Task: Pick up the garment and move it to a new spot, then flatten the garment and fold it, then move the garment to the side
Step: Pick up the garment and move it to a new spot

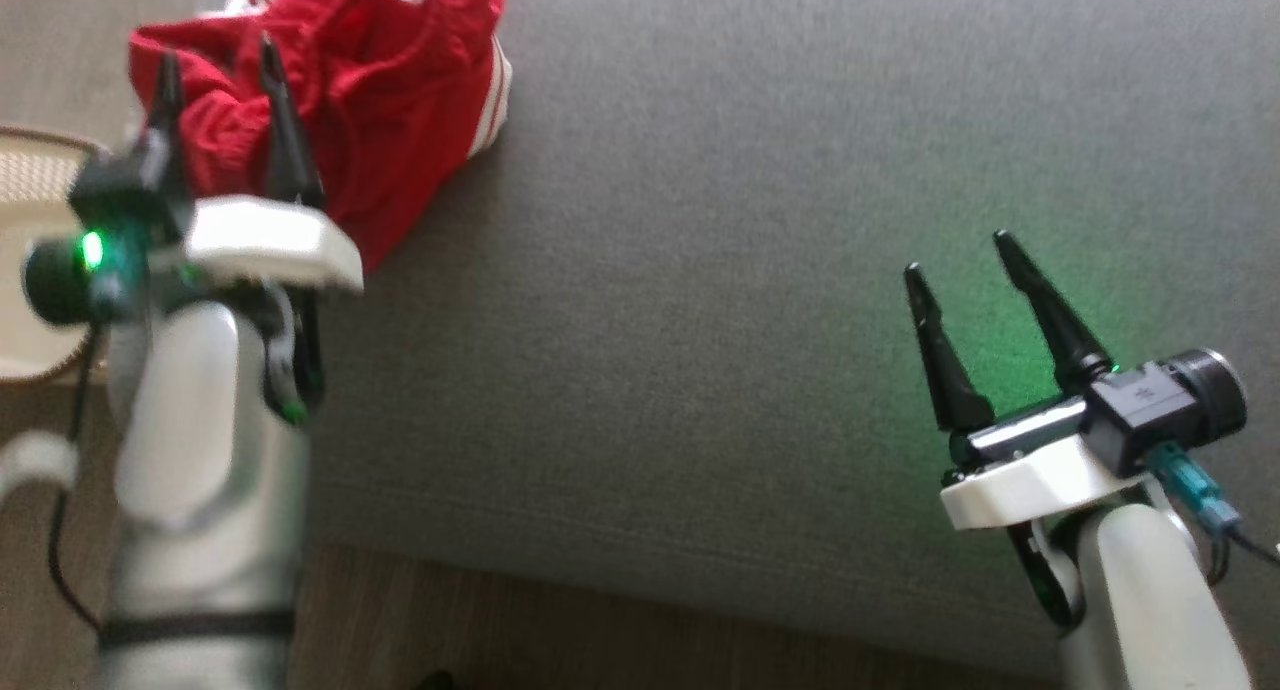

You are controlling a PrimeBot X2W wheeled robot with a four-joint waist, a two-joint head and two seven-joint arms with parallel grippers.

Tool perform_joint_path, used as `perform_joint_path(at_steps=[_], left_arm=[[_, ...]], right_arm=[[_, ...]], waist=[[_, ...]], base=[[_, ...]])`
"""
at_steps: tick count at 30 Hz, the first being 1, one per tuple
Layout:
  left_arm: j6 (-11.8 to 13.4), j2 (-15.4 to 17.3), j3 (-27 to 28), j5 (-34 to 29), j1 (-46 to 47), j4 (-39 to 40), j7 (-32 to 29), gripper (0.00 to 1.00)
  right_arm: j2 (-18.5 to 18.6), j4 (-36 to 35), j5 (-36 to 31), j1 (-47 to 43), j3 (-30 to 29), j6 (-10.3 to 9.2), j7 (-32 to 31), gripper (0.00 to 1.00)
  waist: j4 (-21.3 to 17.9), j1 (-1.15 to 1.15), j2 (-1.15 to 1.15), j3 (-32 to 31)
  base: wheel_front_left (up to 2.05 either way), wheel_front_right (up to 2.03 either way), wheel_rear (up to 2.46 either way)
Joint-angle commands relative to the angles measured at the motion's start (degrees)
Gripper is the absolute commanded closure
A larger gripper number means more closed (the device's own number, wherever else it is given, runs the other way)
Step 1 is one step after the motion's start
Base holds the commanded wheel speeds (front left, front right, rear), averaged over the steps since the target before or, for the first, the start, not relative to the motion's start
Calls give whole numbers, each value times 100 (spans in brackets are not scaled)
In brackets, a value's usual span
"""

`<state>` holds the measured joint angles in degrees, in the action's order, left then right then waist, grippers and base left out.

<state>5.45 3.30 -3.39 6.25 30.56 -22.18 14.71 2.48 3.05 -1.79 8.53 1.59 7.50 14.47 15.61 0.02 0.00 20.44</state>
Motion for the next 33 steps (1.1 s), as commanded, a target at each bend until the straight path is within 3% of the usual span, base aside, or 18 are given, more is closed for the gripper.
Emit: perform_joint_path(at_steps=[1, 9, 18, 19, 20, 27, 33], left_arm=[[-33, 233, 268, 12, 517, -279, 29, 0], [-111, 371, 371, 179, 1787, -2426, -281, 0], [-201, 461, 385, 325, 2454, -3640, -558, 0], [-223, 461, 381, 340, 2501, -3739, -553, 55], [-246, 457, 379, 357, 2543, -3814, -516, 100], [-351, 492, 290, 350, 2576, -3930, -51, 100], [-377, 514, 225, 252, 2316, -3028, 25, 100]], right_arm=[[40, -229, -55, 157, 94, -1, 52, 0], [40, -278, -80, 409, 103, -1, 52, 0], [40, -220, -69, 563, 130, -1, 52, 0], [40, -213, -65, 575, 129, -1, 52, 0], [40, -206, -61, 584, 130, -1, 52, 0], [40, -138, 36, 522, 168, -1, 52, 0], [40, -92, 187, 411, 178, -1, 52, 0]], waist=[[-113, -2, 0, 385], [-219, -2, 0, 948], [-291, -2, 0, 1074], [-294, -2, 0, 1068], [-296, -2, 0, 1056], [-293, -2, 0, 720], [-280, -2, 0, 281]], base=[[0, 0, 0], [0, 0, 0], [0, 0, 0], [0, 0, 0], [0, 0, 0], [0, 0, 0], [0, 0, 0]])
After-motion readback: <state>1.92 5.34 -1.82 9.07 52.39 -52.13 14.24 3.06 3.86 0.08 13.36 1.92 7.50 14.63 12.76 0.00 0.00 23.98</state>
